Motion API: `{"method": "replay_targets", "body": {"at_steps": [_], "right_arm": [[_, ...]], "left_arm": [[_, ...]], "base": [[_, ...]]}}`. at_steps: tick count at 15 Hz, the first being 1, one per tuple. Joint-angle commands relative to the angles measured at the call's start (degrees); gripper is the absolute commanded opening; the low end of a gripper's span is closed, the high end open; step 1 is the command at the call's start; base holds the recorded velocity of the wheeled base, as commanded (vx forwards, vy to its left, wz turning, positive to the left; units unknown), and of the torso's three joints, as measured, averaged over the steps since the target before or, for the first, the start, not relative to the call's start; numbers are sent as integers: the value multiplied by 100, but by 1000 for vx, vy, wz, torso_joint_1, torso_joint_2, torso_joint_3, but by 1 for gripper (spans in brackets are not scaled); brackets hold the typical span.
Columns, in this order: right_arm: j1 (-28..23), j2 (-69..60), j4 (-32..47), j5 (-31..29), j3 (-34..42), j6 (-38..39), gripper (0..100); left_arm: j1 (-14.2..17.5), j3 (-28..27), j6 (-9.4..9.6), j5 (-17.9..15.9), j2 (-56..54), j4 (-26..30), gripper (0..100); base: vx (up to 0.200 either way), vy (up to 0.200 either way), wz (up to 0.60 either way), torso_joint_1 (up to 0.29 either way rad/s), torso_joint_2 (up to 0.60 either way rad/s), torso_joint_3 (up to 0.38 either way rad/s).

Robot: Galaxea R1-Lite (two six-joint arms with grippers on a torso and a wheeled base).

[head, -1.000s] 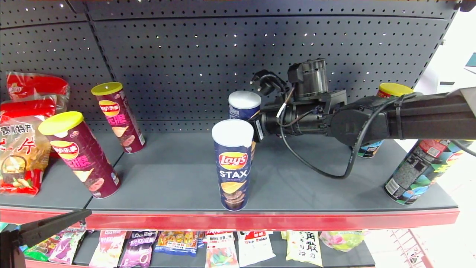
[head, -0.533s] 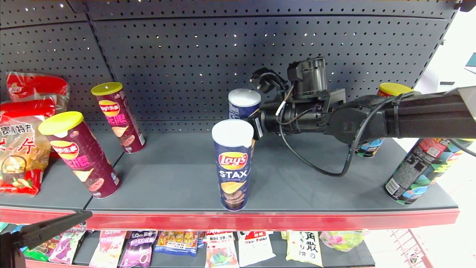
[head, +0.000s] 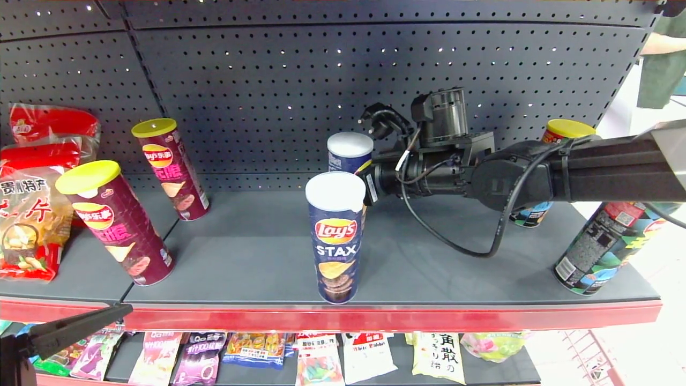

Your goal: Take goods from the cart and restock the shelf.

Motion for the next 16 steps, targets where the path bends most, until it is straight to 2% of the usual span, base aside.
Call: {"method": "replay_targets", "body": {"at_steps": [1,5,13,16], "right_arm": [[7,-16,5,1,14,-1,100],[-10,-175,13,-113,111,8,100],[-265,-1493,-4,-395,1552,139,100],[-423,-2644,5,-781,2853,368,100]], "left_arm": [[0,0,-3,2,16,-6,100],[0,9,-3,-7,7,-6,100],[0,44,5,-33,69,3,100],[9,53,-3,2,104,20,100]], "base": [[0,0,0,0,0,0],[0,0,0,0,0,0],[0,0,0,0,0,0],[0,0,0,0,0,0]]}}
